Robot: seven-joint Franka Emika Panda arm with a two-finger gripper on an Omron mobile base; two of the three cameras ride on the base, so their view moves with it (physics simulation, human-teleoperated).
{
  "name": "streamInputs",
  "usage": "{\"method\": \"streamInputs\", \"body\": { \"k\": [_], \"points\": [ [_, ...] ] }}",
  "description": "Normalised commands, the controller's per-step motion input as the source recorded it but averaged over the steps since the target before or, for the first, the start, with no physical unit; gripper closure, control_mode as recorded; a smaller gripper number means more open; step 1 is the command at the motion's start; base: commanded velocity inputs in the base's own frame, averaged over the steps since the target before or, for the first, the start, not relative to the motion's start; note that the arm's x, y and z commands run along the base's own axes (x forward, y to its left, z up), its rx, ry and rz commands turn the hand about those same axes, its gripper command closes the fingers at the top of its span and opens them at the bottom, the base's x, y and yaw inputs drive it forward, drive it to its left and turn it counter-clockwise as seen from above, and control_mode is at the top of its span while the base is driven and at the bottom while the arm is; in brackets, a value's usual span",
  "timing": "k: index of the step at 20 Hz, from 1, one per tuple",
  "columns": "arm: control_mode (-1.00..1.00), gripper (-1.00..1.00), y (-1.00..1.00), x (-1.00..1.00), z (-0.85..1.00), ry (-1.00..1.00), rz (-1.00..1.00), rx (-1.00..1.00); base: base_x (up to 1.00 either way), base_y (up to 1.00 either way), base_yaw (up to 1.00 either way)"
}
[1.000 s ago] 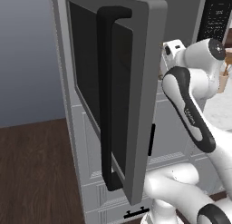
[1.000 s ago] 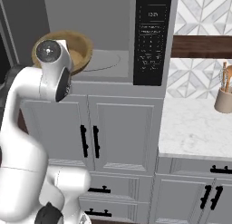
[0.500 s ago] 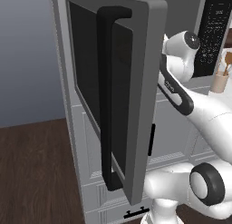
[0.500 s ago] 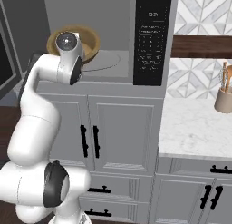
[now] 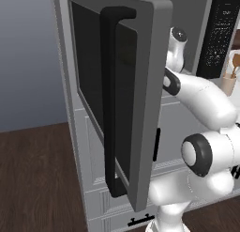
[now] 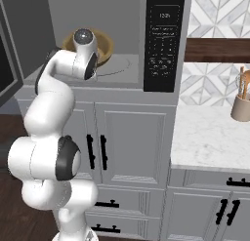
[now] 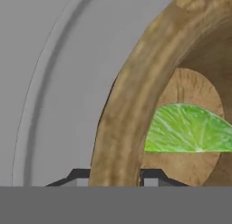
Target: Pick the lemon wedge from the sink and place it in the bowl. Then pick the bowl and place it in the microwave. Then close the microwave door and press the start button.
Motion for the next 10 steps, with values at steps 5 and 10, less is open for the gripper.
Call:
{"method": "streamInputs", "body": {
  "k": [5,10],
  "points": [
    [-1.0,-1.0,0.01,0.45,-0.46,0.08,0.0,-0.08,0.0,0.0,0.0],
    [-1.0,-1.0,-0.06,-0.37,-0.04,-0.01,0.01,0.0,0.0,0.0,0.0]
  ]
}}
